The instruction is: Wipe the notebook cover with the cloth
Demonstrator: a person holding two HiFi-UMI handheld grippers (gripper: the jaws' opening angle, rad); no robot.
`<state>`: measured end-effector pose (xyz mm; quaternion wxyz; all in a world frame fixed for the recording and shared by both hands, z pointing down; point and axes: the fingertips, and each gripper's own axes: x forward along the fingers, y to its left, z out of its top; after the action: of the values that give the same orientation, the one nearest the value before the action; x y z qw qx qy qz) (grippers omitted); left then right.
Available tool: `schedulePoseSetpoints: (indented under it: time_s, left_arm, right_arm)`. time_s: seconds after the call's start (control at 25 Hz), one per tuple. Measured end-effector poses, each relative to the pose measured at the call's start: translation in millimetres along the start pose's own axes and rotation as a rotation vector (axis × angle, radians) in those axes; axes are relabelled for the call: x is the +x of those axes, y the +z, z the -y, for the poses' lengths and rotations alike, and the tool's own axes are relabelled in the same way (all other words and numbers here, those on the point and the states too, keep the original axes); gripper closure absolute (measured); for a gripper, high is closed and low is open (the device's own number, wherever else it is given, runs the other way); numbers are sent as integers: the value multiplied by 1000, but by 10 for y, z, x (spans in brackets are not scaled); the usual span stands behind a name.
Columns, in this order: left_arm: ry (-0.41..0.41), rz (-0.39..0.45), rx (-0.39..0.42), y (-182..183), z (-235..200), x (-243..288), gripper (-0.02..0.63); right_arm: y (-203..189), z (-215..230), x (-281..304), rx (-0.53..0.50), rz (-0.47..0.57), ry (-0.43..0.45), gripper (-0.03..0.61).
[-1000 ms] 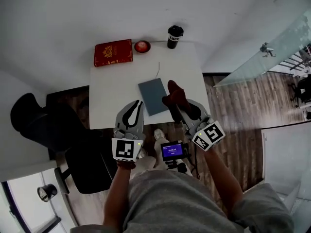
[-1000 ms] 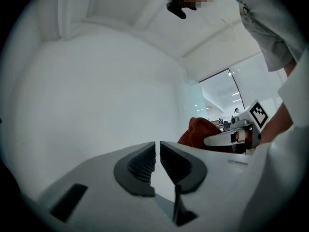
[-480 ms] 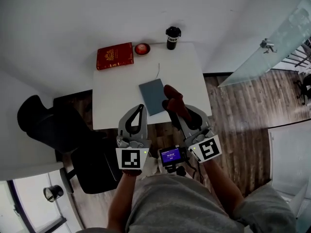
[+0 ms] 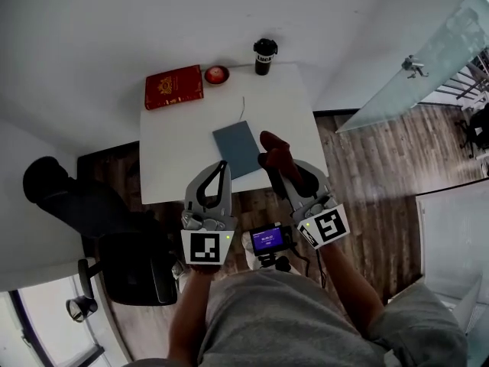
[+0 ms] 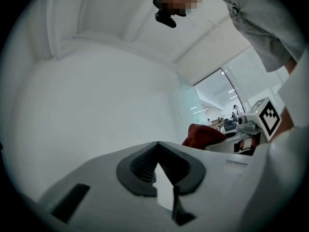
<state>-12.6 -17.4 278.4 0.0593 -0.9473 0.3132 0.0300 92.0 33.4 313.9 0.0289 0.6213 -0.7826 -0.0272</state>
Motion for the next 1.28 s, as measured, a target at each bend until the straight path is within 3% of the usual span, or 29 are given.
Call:
schedulePoseSetpoints:
  time_s: [0.24, 0.36, 0.48, 0.64, 0.8, 1.28]
  left_arm:
    - [-17, 43, -50, 122, -427, -279, 623]
    - [-45, 63, -43, 176, -618, -460, 623]
    - [-21, 62, -44, 227, -840, -636, 623]
    - [30, 89, -49, 276, -963, -764, 624]
    - [58, 89, -50, 240, -1007, -852, 624]
    - [27, 77, -20, 184, -894, -676, 624]
  right_arm:
    - [424, -541, 277, -40, 46, -41, 505]
    - [527, -820, 390, -56, 57, -112, 505]
    - [532, -1075, 408, -33, 39, -184, 505]
    - [504, -1235, 326, -24, 45, -197, 506]
    - [400, -1252, 210, -20, 20, -230, 509]
    - [383, -991, 100, -28, 13, -292, 518]
